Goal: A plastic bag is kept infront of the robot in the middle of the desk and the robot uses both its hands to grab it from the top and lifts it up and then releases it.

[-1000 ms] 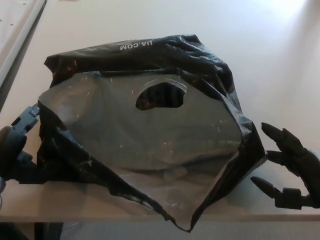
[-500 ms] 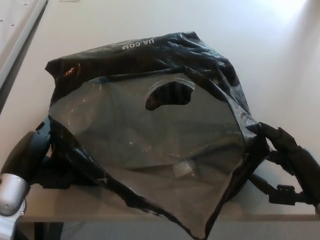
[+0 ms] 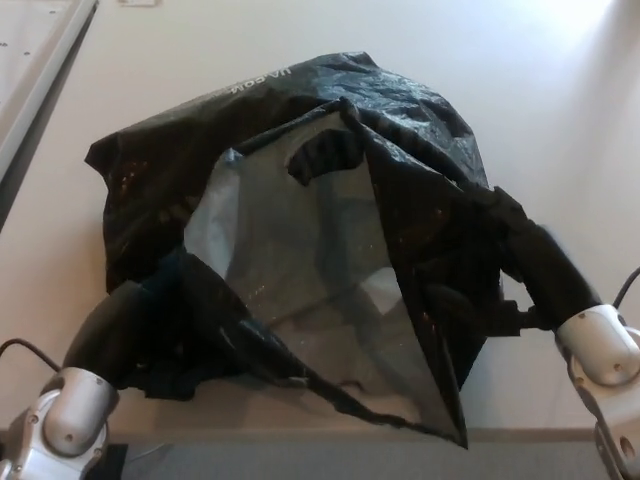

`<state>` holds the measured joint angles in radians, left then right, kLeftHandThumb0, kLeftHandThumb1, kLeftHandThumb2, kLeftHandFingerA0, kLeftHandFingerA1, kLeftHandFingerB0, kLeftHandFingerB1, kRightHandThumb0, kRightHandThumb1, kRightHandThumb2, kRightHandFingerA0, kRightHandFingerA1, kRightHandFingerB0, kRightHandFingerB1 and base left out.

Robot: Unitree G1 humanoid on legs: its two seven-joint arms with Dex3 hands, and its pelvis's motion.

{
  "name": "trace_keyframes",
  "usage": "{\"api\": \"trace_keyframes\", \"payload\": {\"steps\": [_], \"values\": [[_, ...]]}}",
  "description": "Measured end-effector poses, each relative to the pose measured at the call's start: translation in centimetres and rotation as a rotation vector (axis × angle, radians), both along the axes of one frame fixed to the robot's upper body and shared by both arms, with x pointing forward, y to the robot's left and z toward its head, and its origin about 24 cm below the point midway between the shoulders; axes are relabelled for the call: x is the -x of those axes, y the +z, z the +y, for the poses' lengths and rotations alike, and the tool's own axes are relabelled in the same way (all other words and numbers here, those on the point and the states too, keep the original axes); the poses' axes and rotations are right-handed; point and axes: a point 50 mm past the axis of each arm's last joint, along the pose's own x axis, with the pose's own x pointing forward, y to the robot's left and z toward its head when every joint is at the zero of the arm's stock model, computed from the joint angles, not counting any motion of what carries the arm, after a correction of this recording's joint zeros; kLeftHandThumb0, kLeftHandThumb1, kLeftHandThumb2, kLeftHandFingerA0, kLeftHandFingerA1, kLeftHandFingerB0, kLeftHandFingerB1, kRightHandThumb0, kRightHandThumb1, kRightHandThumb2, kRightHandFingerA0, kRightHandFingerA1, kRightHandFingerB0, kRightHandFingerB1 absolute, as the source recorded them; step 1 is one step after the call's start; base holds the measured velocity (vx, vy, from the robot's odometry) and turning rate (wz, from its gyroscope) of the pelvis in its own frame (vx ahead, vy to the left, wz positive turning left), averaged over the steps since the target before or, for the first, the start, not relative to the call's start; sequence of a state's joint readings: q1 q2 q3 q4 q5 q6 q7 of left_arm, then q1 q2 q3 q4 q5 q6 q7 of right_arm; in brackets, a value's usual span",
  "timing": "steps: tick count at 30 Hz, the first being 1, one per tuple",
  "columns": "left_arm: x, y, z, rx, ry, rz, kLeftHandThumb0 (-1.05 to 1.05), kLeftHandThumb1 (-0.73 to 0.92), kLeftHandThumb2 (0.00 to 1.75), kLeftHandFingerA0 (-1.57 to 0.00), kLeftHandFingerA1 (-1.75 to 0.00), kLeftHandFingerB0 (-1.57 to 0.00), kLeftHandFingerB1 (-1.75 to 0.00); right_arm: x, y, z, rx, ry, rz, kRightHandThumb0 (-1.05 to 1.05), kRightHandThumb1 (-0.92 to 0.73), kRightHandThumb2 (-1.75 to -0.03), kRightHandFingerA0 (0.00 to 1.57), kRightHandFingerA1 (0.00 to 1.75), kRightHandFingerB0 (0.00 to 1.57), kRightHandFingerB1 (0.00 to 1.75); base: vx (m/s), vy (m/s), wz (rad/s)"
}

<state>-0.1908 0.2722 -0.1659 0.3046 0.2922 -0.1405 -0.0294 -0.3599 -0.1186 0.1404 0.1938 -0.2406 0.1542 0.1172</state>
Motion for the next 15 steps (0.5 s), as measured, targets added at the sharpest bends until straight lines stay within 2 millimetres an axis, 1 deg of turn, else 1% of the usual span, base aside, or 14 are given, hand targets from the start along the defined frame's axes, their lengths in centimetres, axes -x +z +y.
{"api": "trace_keyframes", "payload": {"steps": [1, 2, 3, 4, 5, 6, 7, 8, 9, 10, 11, 12, 13, 15], "values": [[0.0, 0.0, -0.1, -0.002, -0.005, 0.006, -0.47, 0.66, 0.59, -0.94, -1.31, -0.85, -0.55, -0.2, 0.0, 0.1, 0.007, -0.002, -0.001, -0.24, -0.47, -0.53, 0.53, 1.16, 0.63, 1.07, 0.0, 0.0, 0.0], [0.1, -0.2, -0.2, -0.008, -0.014, 0.022, -0.5, 0.68, 0.62, -0.94, -1.28, -0.88, -0.6, -0.3, -0.1, 0.1, 0.018, -0.007, -0.005, -0.15, -0.55, -0.46, 0.67, 1.75, 0.64, 1.62, 0.0, 0.0, 0.0], [0.1, -0.3, -0.2, -0.014, -0.024, 0.034, -0.5, 0.72, 0.61, -0.89, -1.37, -0.89, -0.79, -0.4, -0.2, 0.2, 0.019, -0.009, -0.007, -0.09, -0.6, -0.57, 0.9, 1.75, 0.74, 1.75, 0.0, 0.0, 0.0], [0.1, -0.4, -0.2, -0.027, -0.041, 0.054, -0.49, 0.75, 0.66, -0.73, -1.59, -0.74, -1.09, -0.6, -0.3, 0.2, 0.015, -0.014, -0.012, -0.14, -0.68, -0.6, 0.87, 1.75, 0.68, 1.75, 0.0, 0.0, 0.0], [0.1, -0.3, -0.2, -0.033, -0.052, 0.064, -0.49, 0.75, 0.66, -0.73, -1.59, -0.74, -1.09, -0.6, -0.4, 0.2, 0.006, -0.016, -0.016, -0.14, -0.68, -0.6, 0.87, 1.75, 0.68, 1.75, 0.0, 0.0, 0.0], [0.1, -0.2, -0.2, -0.034, -0.057, 0.067, -0.48, 0.77, 0.65, -0.71, -1.63, -0.73, -1.05, -0.7, -0.5, 0.2, -0.006, -0.019, -0.018, -0.18, -0.68, -0.59, 0.82, 1.75, 0.64, 1.75, 0.0, 0.0, 0.0], [0.1, -0.1, -0.2, -0.033, -0.065, 0.069, -0.47, 0.81, 0.65, -0.73, -1.7, -0.67, -1.31, -0.8, -0.6, 0.2, -0.027, -0.025, -0.021, -0.21, -0.69, -0.59, 0.78, 1.75, 0.61, 1.75, 0.0, 0.0, 0.0], [0.2, 0.0, -0.2, -0.027, -0.067, 0.071, -0.47, 0.81, 0.65, -0.73, -1.7, -0.67, -1.31, -0.8, -0.6, 0.2, -0.046, -0.03, -0.025, -0.21, -0.69, -0.59, 0.78, 1.75, 0.61, 1.75, 0.0, 0.0, 0.0], [0.2, 0.1, -0.1, -0.024, -0.068, 0.072, -0.46, 0.8, 0.66, -0.8, -1.75, -0.69, -1.45, -0.8, -0.5, 0.3, -0.055, -0.033, -0.028, -0.22, -0.69, -0.58, 0.77, 1.75, 0.63, 1.75, 0.0, 0.0, 0.0], [0.2, 0.2, 0.0, -0.011, -0.069, 0.073, -0.48, 0.65, 1.02, -1.1, -1.34, -0.8, -1.13, -0.9, -0.4, 0.2, -0.08, -0.042, -0.035, -0.22, -0.7, -0.58, 0.76, 1.75, 0.62, 1.75, 0.0, 0.0, 0.0], [0.2, 0.3, 0.0, -0.005, -0.07, 0.072, -0.48, 0.65, 1.02, -1.1, -1.34, -0.8, -1.13, -0.9, -0.3, 0.2, -0.095, -0.048, -0.038, -0.22, -0.7, -0.58, 0.76, 1.75, 0.62, 1.75, 0.0, 0.0, 0.0], [0.2, 0.5, 0.2, -0.004, -0.072, 0.069, -0.55, 0.64, 0.98, -1.14, -1.4, -0.8, -1.19, -1.0, -0.2, 0.1, -0.109, -0.054, -0.04, -0.21, -0.7, -0.58, 0.74, 1.75, 0.6, 1.75, 0.0, 0.0, 0.0], [0.2, 0.8, 0.4, -0.004, -0.072, 0.064, -0.43, 0.77, 0.66, -0.88, -1.75, -0.69, -1.63, -1.0, -0.1, 0.0, -0.122, -0.062, -0.042, -0.22, -0.71, -0.57, 0.73, 1.75, 0.61, 1.75, 0.0, 0.0, 0.0], [0.1, 1.3, 1.0, -0.007, -0.064, 0.056, -0.42, 0.77, 0.66, -0.87, -1.75, -0.68, -1.66, -1.1, 0.0, -0.3, -0.145, -0.077, -0.043, -0.25, -0.72, -0.56, 0.72, 1.75, 0.6, 1.75, 0.0, 0.0, 0.0]]}}
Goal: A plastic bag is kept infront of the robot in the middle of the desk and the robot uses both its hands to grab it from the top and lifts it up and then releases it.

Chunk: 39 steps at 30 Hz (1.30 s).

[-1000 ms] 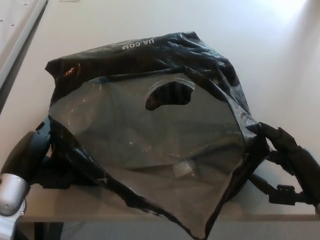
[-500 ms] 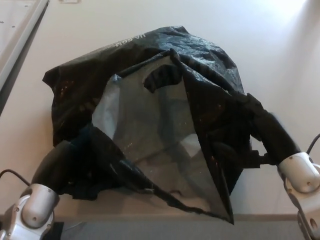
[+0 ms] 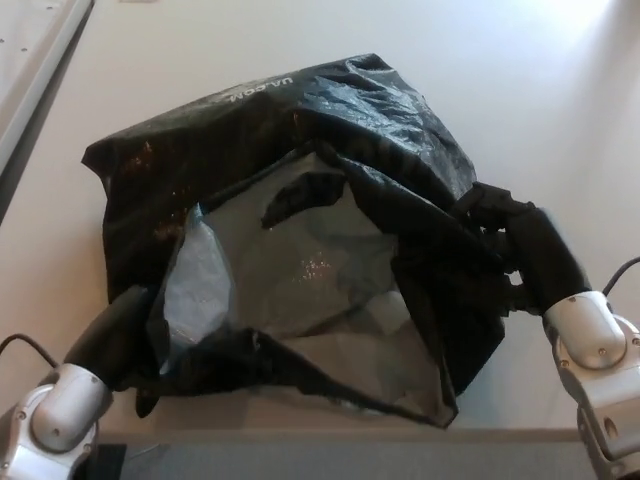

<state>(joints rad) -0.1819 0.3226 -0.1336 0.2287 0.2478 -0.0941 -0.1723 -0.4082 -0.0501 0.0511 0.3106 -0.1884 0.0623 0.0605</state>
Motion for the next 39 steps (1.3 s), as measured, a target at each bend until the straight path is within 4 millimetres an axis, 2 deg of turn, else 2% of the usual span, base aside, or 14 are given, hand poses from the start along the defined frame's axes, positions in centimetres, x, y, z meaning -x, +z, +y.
{"api": "trace_keyframes", "payload": {"steps": [1, 11, 14, 15, 17, 20, 21, 23, 28, 29, 30, 32, 34, 39], "values": [[-0.1, 0.3, 0.3, -0.001, 0.005, -0.005, -0.41, 0.77, 0.65, -0.87, -1.75, -0.68, -1.68, 0.0, 0.0, -0.2, -0.008, -0.008, 0.0, -0.4, -0.55, -0.82, 1.09, 1.44, 0.89, 1.32, 0.0, 0.0, 0.0], [-1.5, 5.4, 2.5, 0.012, 0.028, -0.124, -0.37, 0.74, 0.63, -0.85, -1.75, -0.69, -1.54, -0.7, 1.9, -2.1, -0.137, -0.095, -0.001, -0.4, -0.51, -0.84, 1.14, 1.43, 0.7, 1.02, 0.0, 0.0, 0.0], [-2.2, 9.0, 2.6, 0.009, 0.025, -0.234, -0.31, 0.77, 0.62, -0.89, -1.75, -0.7, -1.52, -1.2, 3.9, -2.6, -0.197, -0.111, -0.037, -0.38, -0.52, -0.83, 1.18, 1.47, 0.86, 1.26, 0.0, 0.0, 0.0], [-2.3, 9.8, 2.5, 0.007, 0.022, -0.26, -0.34, 0.71, 0.66, -0.87, -1.58, -0.85, -0.76, -1.3, 4.5, -2.7, -0.212, -0.111, -0.051, -0.37, -0.53, -0.83, 1.17, 1.46, 0.85, 1.25, 0.0, 0.0, 0.0], [-2.5, 12.1, 2.4, 0.005, 0.015, -0.337, -0.35, 0.74, 0.61, -0.94, -1.43, -0.89, -0.67, -1.7, 6.7, -2.7, -0.251, -0.103, -0.103, -0.41, -0.52, -0.83, 1.15, 1.45, 0.85, 1.26, 0.0, 0.0, 0.0], [-2.6, 15.9, 2.0, 0.025, -0.001, -0.471, -0.33, 0.73, 0.64, -0.96, -1.42, -0.94, -0.83, -2.1, 10.9, -2.5, -0.313, -0.076, -0.21, -0.45, -0.5, -0.83, 1.13, 1.44, 0.85, 1.26, 0.0, 0.0, 0.0], [-2.7, 17.2, 1.8, 0.028, -0.008, -0.513, -0.37, 0.72, 0.66, -0.99, -1.45, -0.8, -1.44, -2.2, 12.3, -2.3, -0.335, -0.062, -0.245, -0.45, -0.52, -0.85, 1.17, 1.45, 0.93, 1.31, 0.0, 0.0, 0.0], [-2.6, 19.2, 1.5, 0.046, -0.021, -0.583, -0.39, 0.75, 0.62, -0.86, -1.75, -0.65, -1.69, -2.1, 14.7, -1.8, -0.348, -0.028, -0.312, -0.41, -0.68, -0.6, 0.85, 1.75, 0.67, 1.66, 0.0, 0.0, 0.0], [-1.9, 24.2, 0.0, 0.069, -0.066, -0.744, -0.4, 0.75, 0.62, -0.88, -1.75, -0.7, -1.61, -0.9, 20.8, -0.3, -0.381, 0.065, -0.479, -0.43, -0.67, -0.61, 0.87, 1.75, 0.71, 1.6, 0.0, 0.0, 0.0], [-1.7, 25.1, -0.4, 0.071, -0.077, -0.776, -0.43, 0.76, 0.68, -0.88, -1.75, -0.71, -1.59, -0.5, 22.3, 0.1, -0.391, 0.09, -0.517, -0.5, -0.47, -0.86, 1.17, 1.41, 0.85, 1.19, 0.0, 0.0, 0.0], [-1.4, 25.9, -0.7, 0.073, -0.087, -0.804, -0.42, 0.76, 0.63, -0.88, -1.75, -0.67, -1.62, -0.1, 23.5, 0.3, -0.404, 0.106, -0.545, -0.45, -0.66, -0.62, 0.8, 1.74, 0.69, 1.5, 0.0, 0.0, 0.0], [-1.1, 27.4, -1.3, 0.076, -0.103, -0.849, -0.4, 0.75, 0.63, -0.89, -1.75, -0.69, -1.65, 0.6, 25.6, 0.7, -0.43, 0.135, -0.591, -0.51, -0.49, -0.87, 1.14, 1.41, 0.83, 1.18, 0.0, 0.0, 0.0], [-0.6, 29.1, -2.0, 0.08, -0.122, -0.905, -0.4, 0.76, 0.62, -0.89, -1.75, -0.66, -1.71, 1.4, 28.0, 1.0, -0.457, 0.17, -0.641, -0.45, -0.68, -0.62, 0.78, 1.74, 0.66, 1.53, 0.0, 0.0, 0.0], [0.1, 32.6, -3.0, 0.106, -0.144, -1.014, -0.41, 0.75, 0.62, -0.92, -1.75, -0.66, -1.75, 3.1, 32.4, 1.5, -0.491, 0.213, -0.742, -0.47, -0.48, -0.87, 1.18, 1.42, 0.83, 1.19, 0.0, 0.0, 0.0]]}}
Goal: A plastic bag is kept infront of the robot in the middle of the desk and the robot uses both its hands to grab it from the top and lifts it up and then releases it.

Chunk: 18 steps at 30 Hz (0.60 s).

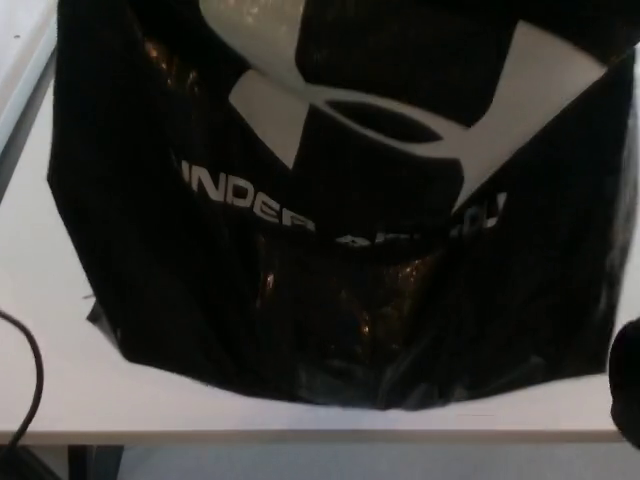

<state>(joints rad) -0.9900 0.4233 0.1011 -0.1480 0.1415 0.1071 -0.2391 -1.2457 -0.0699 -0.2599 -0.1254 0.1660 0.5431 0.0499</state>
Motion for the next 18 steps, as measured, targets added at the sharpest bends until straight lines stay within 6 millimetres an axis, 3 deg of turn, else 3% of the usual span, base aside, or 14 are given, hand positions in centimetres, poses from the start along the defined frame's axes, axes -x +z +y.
{"api": "trace_keyframes", "payload": {"steps": [2, 3, 4, 5, 6, 7, 8, 10, 14, 15, 18], "values": [[0.4, 1.8, -0.5, 0.023, -0.018, -0.057, -0.42, 0.76, 0.62, -0.95, -1.75, -0.65, -1.75, 1.0, 2.0, 0.0, -0.023, 0.017, -0.054, -0.46, -0.5, -0.88, 1.14, 1.4, 0.77, 1.14, 0.0, 0.0, 0.0], [0.7, 2.6, -0.7, 0.032, -0.026, -0.085, -0.41, 0.75, 0.62, -0.96, -1.75, -0.65, -1.74, 1.5, 2.8, -0.1, -0.031, 0.025, -0.079, -0.43, -0.5, -0.9, 1.13, 1.37, 0.73, 1.04, 0.0, 0.0, 0.0], [0.9, 3.2, -0.9, 0.04, -0.032, -0.106, -0.42, 0.76, 0.62, -0.96, -1.75, -0.65, -1.72, 1.8, 3.3, -0.1, -0.036, 0.03, -0.095, -0.39, -0.67, -0.6, 0.8, 1.75, 0.66, 1.22, 0.0, 0.0, 0.0], [1.2, 3.6, -1.0, 0.046, -0.035, -0.123, -0.42, 0.76, 0.62, -0.96, -1.75, -0.65, -1.72, 2.0, 3.7, -0.2, -0.038, 0.033, -0.107, -0.39, -0.67, -0.6, 0.8, 1.75, 0.66, 1.22, 0.0, 0.0, 0.0], [1.5, 4.2, -1.2, 0.053, -0.039, -0.148, -0.41, 0.76, 0.62, -0.99, -1.75, -0.66, -1.72, 2.3, 4.0, -0.3, -0.04, 0.036, -0.121, -0.46, -0.5, -0.9, 1.11, 1.36, 0.79, 1.11, 0.0, 0.0, 0.0], [1.6, 4.3, -1.2, 0.056, -0.039, -0.156, -0.4, 0.76, 0.62, -0.99, -1.75, -0.65, -1.73, 2.4, 4.1, -0.3, -0.041, 0.036, -0.124, -0.4, -0.68, -0.6, 0.76, 1.72, 0.66, 1.27, 0.0, 0.0, 0.0], [1.9, 4.7, -1.3, 0.062, -0.042, -0.176, -0.39, 0.76, 0.62, -0.99, -1.75, -0.65, -1.72, 2.5, 4.2, -0.5, -0.047, 0.039, -0.129, -0.45, -0.49, -0.88, 1.11, 1.38, 0.79, 1.14, 0.0, 0.0, 0.0], [2.3, 5.1, -1.5, 0.069, -0.048, -0.2, -0.39, 0.76, 0.62, -0.99, -1.75, -0.66, -1.71, 2.6, 4.3, -0.7, -0.054, 0.043, -0.131, -0.44, -0.47, -0.86, 1.13, 1.39, 0.79, 1.13, 0.0, 0.0, 0.0], [2.8, 5.3, -1.7, 0.066, -0.056, -0.228, -0.38, 0.73, 0.62, -0.96, -1.74, -0.69, -1.68, 3.0, 4.3, -0.7, -0.048, 0.04, -0.141, -0.39, -0.45, -0.86, 1.2, 1.41, 0.94, 1.25, 0.0, 0.0, 0.0], [2.9, 5.3, -1.8, 0.063, -0.057, -0.232, -0.37, 0.72, 0.61, -0.94, -1.75, -0.68, -1.71, 3.0, 4.2, -0.7, -0.044, 0.038, -0.141, -0.3, -0.65, -0.57, 0.91, 1.75, 0.68, 1.65, 0.0, 0.0, 0.0], [2.9, 5.1, -1.9, 0.056, -0.054, -0.23, -0.38, 0.72, 0.61, -0.89, -1.75, -0.65, -1.75, 2.7, 3.7, -0.7, -0.025, 0.022, -0.124, -0.31, -0.62, -0.56, 0.85, 1.75, 0.74, 1.7, 0.0, 0.0, 0.0]]}}
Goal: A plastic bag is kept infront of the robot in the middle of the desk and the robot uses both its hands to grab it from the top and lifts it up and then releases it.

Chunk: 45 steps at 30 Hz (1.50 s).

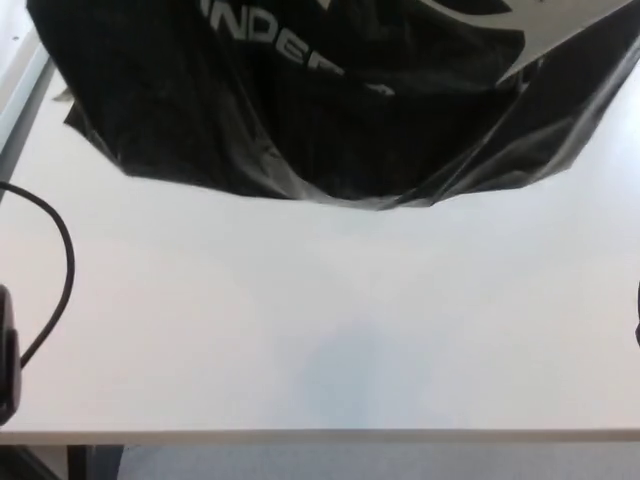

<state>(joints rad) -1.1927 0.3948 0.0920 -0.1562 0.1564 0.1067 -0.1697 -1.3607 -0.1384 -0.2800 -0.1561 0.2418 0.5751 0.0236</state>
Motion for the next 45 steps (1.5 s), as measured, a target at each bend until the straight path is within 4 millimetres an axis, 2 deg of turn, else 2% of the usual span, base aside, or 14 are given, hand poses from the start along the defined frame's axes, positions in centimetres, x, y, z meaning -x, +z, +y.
{"api": "trace_keyframes", "payload": {"steps": [3, 10, 11, 16, 17, 18, 24, 25, 26, 27, 28, 32, 33, 45], "values": [[-0.6, -0.6, 0.1, -0.008, 0.016, 0.029, -0.46, 0.51, 0.89, -1.17, -1.42, -0.98, -1.31, -0.8, -0.8, 0.1, 0.023, -0.035, 0.042, -0.25, -0.65, -0.56, 0.81, 1.75, 0.64, 1.75, 0.0, 0.0, 0.0], [-4.0, -3.1, 1.0, -0.029, 0.106, 0.194, -0.31, 0.7, 0.6, -0.87, -1.68, -0.65, -1.64, -5.8, -4.1, -1.3, 0.06, -0.155, 0.286, -0.18, -0.7, -0.58, 0.83, 1.75, 0.63, 1.75, 0.0, 0.0, 0.0], [-4.3, -3.3, 1.0, -0.029, 0.113, 0.213, -0.31, 0.49, 0.87, -1.16, -1.38, -0.92, -1.24, -6.4, -4.4, -1.5, 0.061, -0.164, 0.313, -0.17, -0.69, -0.58, 0.85, 1.75, 0.6, 1.75, 0.0, 0.0, 0.0], [-7.0, -5.0, 1.9, -0.018, 0.166, 0.35, -0.41, 0.52, 0.87, -1.16, -1.43, -0.92, -1.29, -9.7, -7.3, -2.9, 0.086, -0.253, 0.487, -0.16, -0.66, -0.59, 0.86, 1.75, 0.7, 1.75, 0.0, 0.0, 0.0], [-7.2, -5.3, 2.1, -0.017, 0.172, 0.365, -0.4, 0.51, 0.87, -1.14, -1.4, -0.93, -1.25, -10.0, -7.6, -3.0, 0.093, -0.263, 0.497, -0.22, -0.46, -0.86, 1.19, 1.4, 1.03, 1.31, 0.0, 0.0, 0.0], [-7.8, -5.8, 2.3, -0.016, 0.186, 0.395, -0.36, 0.5, 0.88, -1.16, -1.39, -0.92, -1.21, -10.4, -8.1, -3.0, 0.111, -0.285, 0.516, -0.18, -0.66, -0.57, 0.83, 1.75, 0.67, 1.75, 0.0, 0.0, 0.0], [-10.3, -9.1, 3.9, 0.001, 0.256, 0.556, -0.46, 0.53, 0.89, -1.1, -1.38, -0.87, -1.23, -12.2, -11.4, -3.2, 0.217, -0.389, 0.589, -0.21, -0.66, -0.56, 0.83, 1.75, 0.65, 1.73, 0.0, 0.0, 0.0], [-10.5, -9.7, 4.1, 0.004, 0.267, 0.575, -0.39, 0.66, 0.62, -0.79, -1.27, -0.66, -0.86, -12.4, -11.9, -3.3, 0.235, -0.406, 0.594, -0.4, -0.53, -0.58, 0.77, 1.44, 0.65, 0.91, 0.0, 0.0, 0.0], [-10.7, -10.0, 4.2, 0.004, 0.275, 0.584, -0.39, 0.66, 0.62, -0.79, -1.27, -0.66, -0.86, -12.5, -12.2, -3.3, 0.246, -0.417, 0.595, -0.4, -0.53, -0.58, 0.77, 1.44, 0.65, 0.91, 0.0, 0.0, 0.0], [-10.8, -10.7, 4.5, 0.001, 0.293, 0.599, -0.6, 0.71, 0.62, -0.6, -0.56, -0.18, -0.29, -12.6, -12.6, -3.3, 0.284, -0.45, 0.599, -0.55, -0.53, -0.56, 0.45, 0.52, 0.18, 0.29, 0.0, 0.0, 0.0], [-10.8, -11.4, 4.7, -0.018, 0.318, 0.612, -0.71, 0.57, 0.91, -0.26, -0.5, -0.09, -0.4, -12.7, -12.9, -3.2, 0.325, -0.475, 0.6, -0.69, -0.44, -0.79, 0.31, 0.54, 0.1, 0.39, 0.0, 0.0, 0.0], [-10.5, -13.3, 5.4, -0.096, 0.394, 0.637, -0.87, 0.69, 1.06, -0.24, -0.54, -0.07, -0.33, -12.4, -12.9, -4.0, 0.457, -0.566, 0.585, -0.37, -0.28, -0.89, 0.04, 0.51, 0.0, 0.5, 0.0, 0.0, 0.0], [-10.3, -13.5, 5.5, -0.113, 0.409, 0.635, -0.89, 0.7, 1.05, -0.22, -0.51, -0.09, -0.41, -12.4, -13.0, -4.2, 0.474, -0.575, 0.582, -0.77, -0.46, -0.82, 0.16, 0.55, 0.05, 0.2, 0.0, 0.0, 0.0], [-5.7, -17.0, 5.4, -0.312, 0.426, 0.676, -0.86, 0.9, 0.68, -0.28, -0.38, -0.22, -0.28, -9.4, -15.7, -5.0, 0.65, -0.481, 0.553, -0.91, -0.55, -0.89, 0.03, 0.24, 0.0, 0.0, 0.0, 0.0, 0.0]]}}
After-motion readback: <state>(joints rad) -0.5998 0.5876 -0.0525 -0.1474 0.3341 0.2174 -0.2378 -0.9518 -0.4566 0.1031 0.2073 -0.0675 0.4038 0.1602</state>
